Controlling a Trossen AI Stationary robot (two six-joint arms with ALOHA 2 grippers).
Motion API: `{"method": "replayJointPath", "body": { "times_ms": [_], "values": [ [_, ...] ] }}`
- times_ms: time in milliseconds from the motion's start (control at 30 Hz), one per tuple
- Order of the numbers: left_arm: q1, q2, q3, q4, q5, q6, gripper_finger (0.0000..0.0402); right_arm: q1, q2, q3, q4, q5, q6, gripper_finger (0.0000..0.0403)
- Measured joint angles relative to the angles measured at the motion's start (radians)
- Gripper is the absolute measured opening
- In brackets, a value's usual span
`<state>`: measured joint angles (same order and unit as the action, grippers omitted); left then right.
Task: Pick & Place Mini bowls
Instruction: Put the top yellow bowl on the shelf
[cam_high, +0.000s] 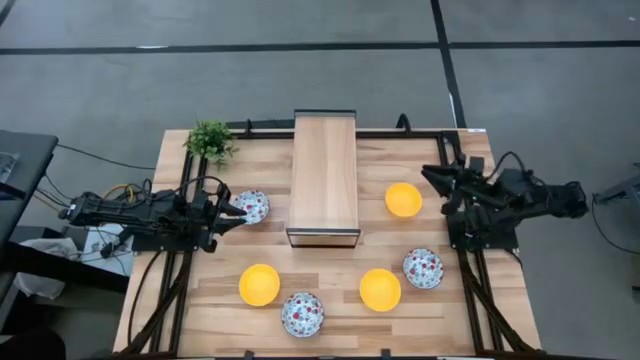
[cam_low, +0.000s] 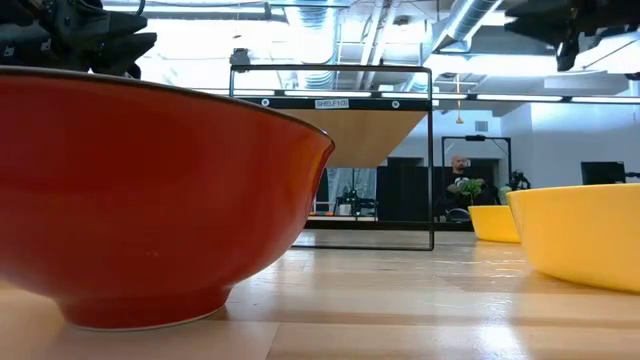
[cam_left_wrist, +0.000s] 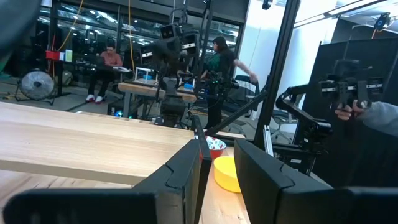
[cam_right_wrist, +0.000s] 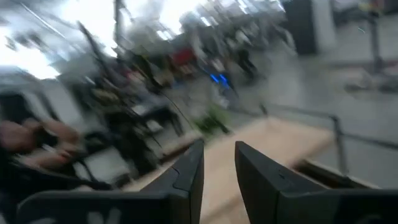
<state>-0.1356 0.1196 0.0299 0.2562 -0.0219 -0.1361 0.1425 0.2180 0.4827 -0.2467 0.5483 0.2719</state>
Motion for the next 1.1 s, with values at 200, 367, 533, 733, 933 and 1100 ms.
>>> {"method": "replayJointPath", "body": {
  "times_ms": [200,367,533,733,933,1100],
  "values": [
    [0.0,0.0,0.0,0.0,0.0,0.001,0.0099,-0.019,0.198,0.159,-0.316,0.036,0.219,0.0081],
    [0.0,0.0,0.0,0.0,0.0,0.0,0.0099,-0.077,0.351,0.256,-0.598,0.027,0.487,0.0081],
    [0.0,0.0,0.0,0.0,0.0,0.001,0.0099,-0.159,0.465,0.305,-0.814,-0.027,0.75,0.0081],
    [0.0,0.0,0.0,0.0,0.0,0.0,0.0099,-0.258,0.549,0.311,-0.877,-0.143,0.82,0.0081],
    [0.0,0.0,0.0,0.0,0.0,0.0,0.0099,-0.332,0.634,0.311,-0.876,-0.18,0.802,0.0081],
    [0.0,0.0,0.0,0.0,0.0,0.0,0.0099,-0.432,0.705,0.312,-0.904,-0.253,0.794,0.0081]
  ]
}}
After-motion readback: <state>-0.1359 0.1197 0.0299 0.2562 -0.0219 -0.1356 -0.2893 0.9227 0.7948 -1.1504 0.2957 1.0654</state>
